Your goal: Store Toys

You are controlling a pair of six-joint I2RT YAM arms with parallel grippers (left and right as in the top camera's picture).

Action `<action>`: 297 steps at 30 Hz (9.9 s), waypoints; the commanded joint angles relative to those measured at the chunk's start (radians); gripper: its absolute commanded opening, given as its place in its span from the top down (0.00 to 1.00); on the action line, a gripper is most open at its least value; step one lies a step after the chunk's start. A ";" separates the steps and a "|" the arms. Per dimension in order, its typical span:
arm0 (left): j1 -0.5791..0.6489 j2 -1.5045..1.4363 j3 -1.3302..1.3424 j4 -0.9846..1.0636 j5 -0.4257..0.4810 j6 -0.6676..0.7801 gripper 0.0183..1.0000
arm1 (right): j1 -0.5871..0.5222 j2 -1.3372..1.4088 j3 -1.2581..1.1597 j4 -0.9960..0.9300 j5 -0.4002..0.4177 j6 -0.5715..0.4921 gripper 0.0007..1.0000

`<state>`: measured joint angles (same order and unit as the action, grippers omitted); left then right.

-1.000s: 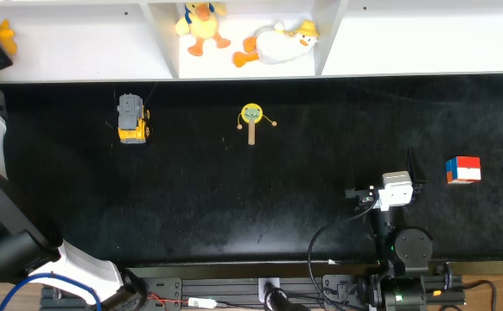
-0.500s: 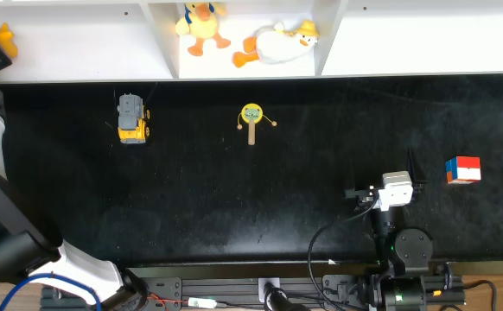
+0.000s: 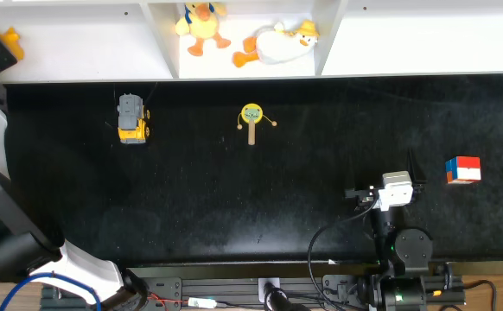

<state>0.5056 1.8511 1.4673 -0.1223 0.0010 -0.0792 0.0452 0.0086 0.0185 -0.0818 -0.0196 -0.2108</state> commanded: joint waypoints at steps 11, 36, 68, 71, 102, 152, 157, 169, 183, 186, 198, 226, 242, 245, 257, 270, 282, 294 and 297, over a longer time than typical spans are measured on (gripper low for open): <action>-0.002 0.027 0.046 -0.031 -0.022 0.026 0.98 | -0.005 -0.003 -0.013 0.004 -0.006 -0.003 0.01; -0.003 0.042 0.046 -0.018 -0.022 0.026 0.45 | -0.005 -0.003 -0.013 0.004 -0.006 -0.003 0.01; -0.003 0.025 0.047 -0.005 -0.010 0.026 0.00 | -0.005 -0.003 -0.013 0.004 -0.006 -0.003 0.00; -0.003 0.001 0.047 -0.023 -0.010 0.026 0.00 | -0.005 -0.003 -0.013 0.004 -0.006 -0.003 0.00; 0.023 -0.565 -0.169 -0.409 0.016 0.060 0.00 | -0.005 -0.003 -0.013 0.004 -0.006 -0.003 0.00; -0.283 -0.691 -0.664 -0.323 0.249 0.184 0.00 | -0.005 -0.003 -0.013 0.004 -0.006 -0.003 0.00; -0.354 -0.611 -0.664 -0.262 0.157 0.183 0.00 | -0.005 -0.003 -0.013 0.004 -0.006 -0.003 0.00; -0.401 -0.438 -0.664 -0.156 0.056 0.172 0.00 | -0.005 -0.003 -0.013 0.004 -0.006 -0.003 0.00; -0.401 -0.304 -0.664 -0.035 0.087 0.172 0.00 | -0.005 -0.003 -0.013 0.004 -0.006 -0.003 0.00; -0.401 -0.287 -0.664 -0.019 0.087 0.172 0.00 | -0.005 -0.003 -0.013 0.004 -0.006 -0.003 0.01; -0.402 -0.248 -0.664 0.036 0.118 0.157 0.00 | -0.005 -0.003 -0.013 0.004 -0.006 -0.003 0.00; -0.407 -0.222 -0.663 0.046 0.122 0.150 0.33 | -0.005 -0.003 -0.013 0.004 -0.006 -0.003 0.00; -0.407 -0.222 -0.663 0.038 0.121 0.149 0.47 | -0.005 -0.003 -0.013 0.004 -0.006 -0.003 0.00; -0.407 -0.222 -0.663 0.038 0.121 0.150 0.50 | -0.005 -0.003 -0.013 0.004 -0.006 -0.003 0.00; -0.407 -0.222 -0.660 0.039 0.121 0.149 0.60 | -0.005 -0.003 -0.013 0.004 -0.006 -0.003 0.00; -0.407 -0.231 -0.603 -0.016 0.121 0.127 0.75 | -0.005 -0.003 -0.013 0.004 -0.006 -0.003 0.00; -0.407 -0.368 -0.579 -0.088 0.063 0.127 0.81 | -0.005 -0.003 -0.013 0.004 -0.006 -0.003 0.01; -0.407 -0.481 -0.579 -0.126 -0.052 0.131 0.85 | -0.005 -0.003 -0.013 0.004 -0.006 -0.003 0.00; -0.407 -0.481 -0.578 -0.088 -0.051 0.131 0.85 | -0.005 -0.003 -0.013 0.004 -0.006 -0.003 0.00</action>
<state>0.1043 1.3903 0.8574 -0.2344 -0.0162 0.0586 0.0452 0.0086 0.0181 -0.0822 -0.0196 -0.2108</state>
